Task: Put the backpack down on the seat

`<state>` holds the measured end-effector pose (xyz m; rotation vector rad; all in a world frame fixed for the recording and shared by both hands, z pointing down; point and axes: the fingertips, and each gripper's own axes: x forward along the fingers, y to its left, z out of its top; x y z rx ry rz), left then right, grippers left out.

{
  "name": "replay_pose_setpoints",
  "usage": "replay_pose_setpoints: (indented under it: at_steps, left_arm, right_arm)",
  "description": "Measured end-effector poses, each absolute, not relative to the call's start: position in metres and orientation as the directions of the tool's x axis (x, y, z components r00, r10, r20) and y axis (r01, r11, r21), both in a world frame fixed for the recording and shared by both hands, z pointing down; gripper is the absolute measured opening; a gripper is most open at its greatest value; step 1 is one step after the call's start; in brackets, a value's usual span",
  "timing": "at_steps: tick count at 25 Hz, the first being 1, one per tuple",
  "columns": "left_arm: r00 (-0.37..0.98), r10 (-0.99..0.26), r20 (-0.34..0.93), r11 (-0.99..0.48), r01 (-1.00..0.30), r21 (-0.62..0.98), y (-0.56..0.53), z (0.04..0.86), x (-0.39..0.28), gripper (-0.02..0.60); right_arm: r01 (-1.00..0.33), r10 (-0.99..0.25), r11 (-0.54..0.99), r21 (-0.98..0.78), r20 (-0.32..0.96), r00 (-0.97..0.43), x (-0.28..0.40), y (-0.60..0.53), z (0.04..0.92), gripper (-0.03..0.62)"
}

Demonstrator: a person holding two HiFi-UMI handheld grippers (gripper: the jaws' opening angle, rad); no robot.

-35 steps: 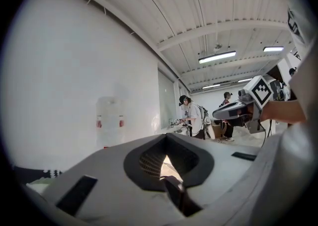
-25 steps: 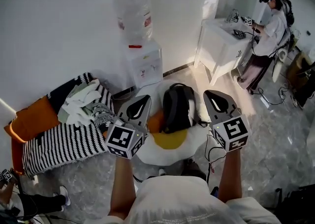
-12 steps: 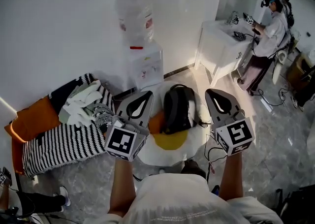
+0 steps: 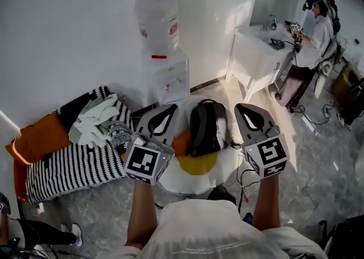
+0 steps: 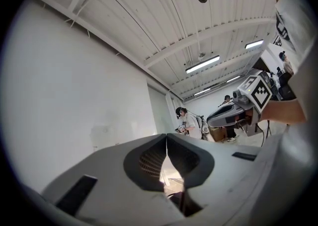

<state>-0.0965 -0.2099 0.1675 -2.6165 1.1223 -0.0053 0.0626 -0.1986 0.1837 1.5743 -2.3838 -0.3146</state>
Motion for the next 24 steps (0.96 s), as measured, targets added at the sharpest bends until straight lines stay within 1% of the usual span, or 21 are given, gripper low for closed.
replay_pose_setpoints:
  at_steps: [5, 14, 24]
  left_arm:
    - [0.696, -0.712, -0.093, -0.662, -0.709, -0.243, -0.211, 0.173, -0.097, -0.002]
    - [0.701, -0.709, -0.078, -0.668, -0.703, -0.243, -0.215, 0.177, -0.094, -0.002]
    - [0.702, -0.71, -0.063, -0.672, -0.701, -0.237, -0.218, 0.182, -0.092, -0.002]
  right_arm:
    - [-0.868, -0.922, 0.386, 0.314, 0.108, -0.371, 0.063, -0.199, 0.187, 0.003]
    - [-0.869, -0.925, 0.38, 0.318, 0.12, -0.361, 0.065, -0.202, 0.189, 0.003]
    - [-0.863, -0.913, 0.407, 0.3, 0.134, -0.385, 0.063, -0.204, 0.193, 0.003]
